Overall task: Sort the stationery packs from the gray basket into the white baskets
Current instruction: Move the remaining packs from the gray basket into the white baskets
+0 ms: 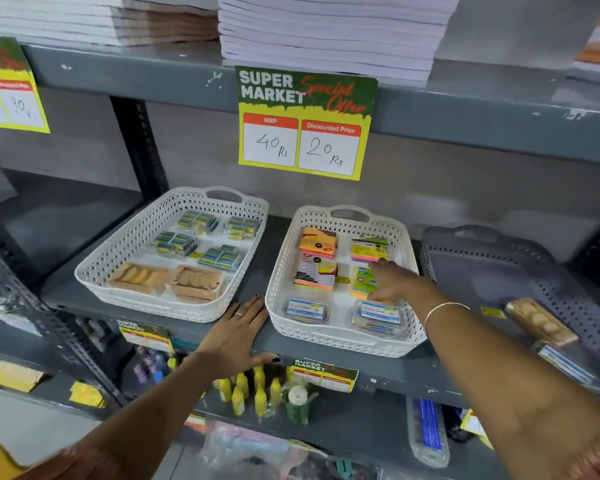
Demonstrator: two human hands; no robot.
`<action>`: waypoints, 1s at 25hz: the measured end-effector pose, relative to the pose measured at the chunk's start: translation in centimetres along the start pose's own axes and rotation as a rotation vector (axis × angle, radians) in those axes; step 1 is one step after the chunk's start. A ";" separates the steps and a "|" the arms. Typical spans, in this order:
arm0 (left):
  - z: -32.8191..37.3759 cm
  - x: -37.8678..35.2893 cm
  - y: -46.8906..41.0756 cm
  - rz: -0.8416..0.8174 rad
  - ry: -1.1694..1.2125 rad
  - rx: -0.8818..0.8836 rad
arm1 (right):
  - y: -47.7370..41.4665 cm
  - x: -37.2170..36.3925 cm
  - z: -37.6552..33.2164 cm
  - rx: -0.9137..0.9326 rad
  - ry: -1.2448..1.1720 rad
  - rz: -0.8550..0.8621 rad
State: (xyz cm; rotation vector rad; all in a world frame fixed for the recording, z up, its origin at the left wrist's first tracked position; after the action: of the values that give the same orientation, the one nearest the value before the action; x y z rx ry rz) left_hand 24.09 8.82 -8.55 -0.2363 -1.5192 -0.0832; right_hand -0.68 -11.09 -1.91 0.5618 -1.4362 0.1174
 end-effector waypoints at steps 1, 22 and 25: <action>0.0 0.0 0.0 0.004 0.005 -0.002 | -0.1 -0.1 0.0 0.002 0.007 -0.005; 0.0 0.0 0.1 0.045 0.016 0.012 | 1.9 2.5 1.8 -0.052 -0.061 0.368; 0.0 0.0 0.1 0.036 0.016 0.010 | 3.4 3.1 4.9 -0.325 -0.044 0.646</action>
State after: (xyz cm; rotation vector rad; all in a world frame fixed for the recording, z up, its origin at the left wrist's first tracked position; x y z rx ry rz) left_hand 24.12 8.96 -8.58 -0.2545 -1.4988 -0.0485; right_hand -6.01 -11.04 2.20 -0.1806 -1.5957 0.3759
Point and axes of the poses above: each hand's wrist, its own y-axis away from the middle knuckle, its own x-axis out of the back of the hand, z = x × y, the point moved 2 cm from there along -y, towards the middle knuckle, and after that the axes turned 3 degrees about -x, right-handed, at the moved point
